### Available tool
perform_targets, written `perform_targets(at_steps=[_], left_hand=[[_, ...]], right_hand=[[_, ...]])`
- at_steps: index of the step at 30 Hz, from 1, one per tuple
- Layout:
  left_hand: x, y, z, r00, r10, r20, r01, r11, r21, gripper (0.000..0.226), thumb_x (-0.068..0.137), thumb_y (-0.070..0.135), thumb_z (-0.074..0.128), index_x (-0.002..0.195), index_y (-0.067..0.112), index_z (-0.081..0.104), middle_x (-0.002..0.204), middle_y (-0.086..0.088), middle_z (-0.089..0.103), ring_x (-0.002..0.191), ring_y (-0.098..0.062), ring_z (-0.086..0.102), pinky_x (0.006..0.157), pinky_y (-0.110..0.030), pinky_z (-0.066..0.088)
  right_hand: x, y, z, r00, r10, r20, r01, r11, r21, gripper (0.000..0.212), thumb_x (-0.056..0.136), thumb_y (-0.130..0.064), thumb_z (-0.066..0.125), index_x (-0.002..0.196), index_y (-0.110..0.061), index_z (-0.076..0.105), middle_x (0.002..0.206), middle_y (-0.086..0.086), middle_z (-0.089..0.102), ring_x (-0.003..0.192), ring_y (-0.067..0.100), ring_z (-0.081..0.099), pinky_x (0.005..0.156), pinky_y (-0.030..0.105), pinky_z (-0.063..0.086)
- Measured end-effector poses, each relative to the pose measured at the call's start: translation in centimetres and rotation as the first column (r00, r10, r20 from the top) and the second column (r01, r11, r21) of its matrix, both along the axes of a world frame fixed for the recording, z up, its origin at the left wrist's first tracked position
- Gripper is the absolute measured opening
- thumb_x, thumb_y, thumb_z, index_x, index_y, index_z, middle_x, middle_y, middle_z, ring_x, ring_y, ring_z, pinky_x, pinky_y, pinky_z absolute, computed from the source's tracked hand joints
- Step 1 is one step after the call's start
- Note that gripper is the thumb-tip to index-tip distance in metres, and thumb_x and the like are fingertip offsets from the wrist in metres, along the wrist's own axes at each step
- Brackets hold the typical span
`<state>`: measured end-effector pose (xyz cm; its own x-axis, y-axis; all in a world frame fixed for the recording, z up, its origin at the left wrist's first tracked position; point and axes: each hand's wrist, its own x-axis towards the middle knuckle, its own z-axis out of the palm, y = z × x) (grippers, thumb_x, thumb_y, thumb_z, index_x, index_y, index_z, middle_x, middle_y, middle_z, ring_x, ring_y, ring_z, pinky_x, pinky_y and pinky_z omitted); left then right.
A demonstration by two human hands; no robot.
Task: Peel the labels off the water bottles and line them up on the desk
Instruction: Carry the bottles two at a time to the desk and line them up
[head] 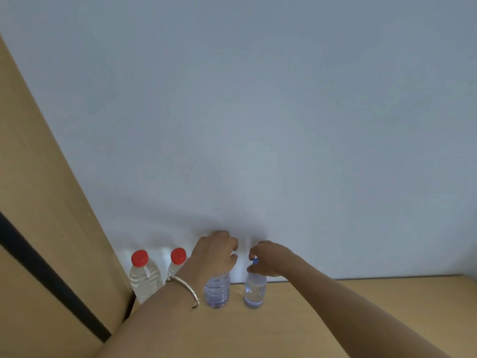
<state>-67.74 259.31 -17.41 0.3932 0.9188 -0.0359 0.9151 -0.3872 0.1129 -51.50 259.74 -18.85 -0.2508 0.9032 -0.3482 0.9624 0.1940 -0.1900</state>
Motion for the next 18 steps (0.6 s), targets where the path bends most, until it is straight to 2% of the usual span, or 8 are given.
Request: perform_targets(at_steps=[8,18], left_hand=[[0.4,-0.3,2.9,0.988,-0.108,0.11,0.098,0.991,0.093,0.032,0.097,0.037,0.044,0.124,0.028,0.058,0.118,0.007,0.061,0.106,-0.014,0.059,0.085,-0.025,0.045],[3.7,-0.6,7.5,0.975,-0.206,0.086,0.198,0.976,0.086,0.031,0.097,0.037,0.046,0.126,0.029,0.056,0.12,0.009,0.061,0.106,-0.013,0.059,0.083,-0.022,0.043]], right_hand=[[-0.4,-1.1,3.7,0.998,0.013,0.059,-0.016,0.998,0.056,0.044,0.093,-0.04,0.054,0.131,-0.018,0.055,0.128,0.005,0.054,0.115,0.023,0.054,0.092,0.033,0.044],[2.7,-4.0,8.4,0.995,-0.05,0.087,0.036,0.987,0.157,0.041,0.096,-0.038,0.049,0.133,-0.019,0.053,0.129,0.004,0.052,0.117,0.024,0.053,0.091,0.035,0.043]])
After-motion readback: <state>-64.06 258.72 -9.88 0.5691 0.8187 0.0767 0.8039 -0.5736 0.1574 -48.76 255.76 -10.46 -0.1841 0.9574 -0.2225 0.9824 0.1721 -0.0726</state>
